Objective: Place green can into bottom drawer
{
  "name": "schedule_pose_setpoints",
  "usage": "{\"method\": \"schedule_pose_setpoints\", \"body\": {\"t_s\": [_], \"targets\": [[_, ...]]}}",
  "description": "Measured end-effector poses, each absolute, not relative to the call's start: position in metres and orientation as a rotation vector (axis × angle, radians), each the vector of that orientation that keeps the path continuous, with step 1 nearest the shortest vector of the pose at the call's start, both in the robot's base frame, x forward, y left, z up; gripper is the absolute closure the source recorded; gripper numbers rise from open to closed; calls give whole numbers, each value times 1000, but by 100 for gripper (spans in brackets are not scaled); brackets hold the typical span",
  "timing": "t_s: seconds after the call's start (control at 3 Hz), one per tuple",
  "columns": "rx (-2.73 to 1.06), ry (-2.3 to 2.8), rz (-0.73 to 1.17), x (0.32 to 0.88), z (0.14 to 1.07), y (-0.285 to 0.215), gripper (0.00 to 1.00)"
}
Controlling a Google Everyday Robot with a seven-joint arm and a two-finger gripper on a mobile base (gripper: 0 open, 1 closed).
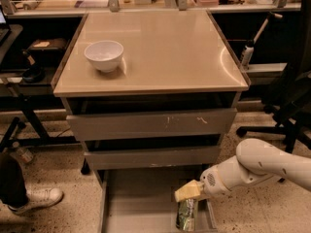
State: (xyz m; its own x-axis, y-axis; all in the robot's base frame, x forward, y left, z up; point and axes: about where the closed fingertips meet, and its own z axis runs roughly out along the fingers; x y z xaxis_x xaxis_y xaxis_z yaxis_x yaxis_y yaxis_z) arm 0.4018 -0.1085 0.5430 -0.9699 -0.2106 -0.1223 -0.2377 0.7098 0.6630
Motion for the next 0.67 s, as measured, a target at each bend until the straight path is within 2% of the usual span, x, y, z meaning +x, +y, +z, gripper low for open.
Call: {"method": "schedule_pose_setpoints", "body": {"t_s": [0.33, 0.67], "targets": [[-376, 2870, 1121, 402, 543, -109, 100], [-317, 2843, 1219, 406, 518, -100, 100]]}}
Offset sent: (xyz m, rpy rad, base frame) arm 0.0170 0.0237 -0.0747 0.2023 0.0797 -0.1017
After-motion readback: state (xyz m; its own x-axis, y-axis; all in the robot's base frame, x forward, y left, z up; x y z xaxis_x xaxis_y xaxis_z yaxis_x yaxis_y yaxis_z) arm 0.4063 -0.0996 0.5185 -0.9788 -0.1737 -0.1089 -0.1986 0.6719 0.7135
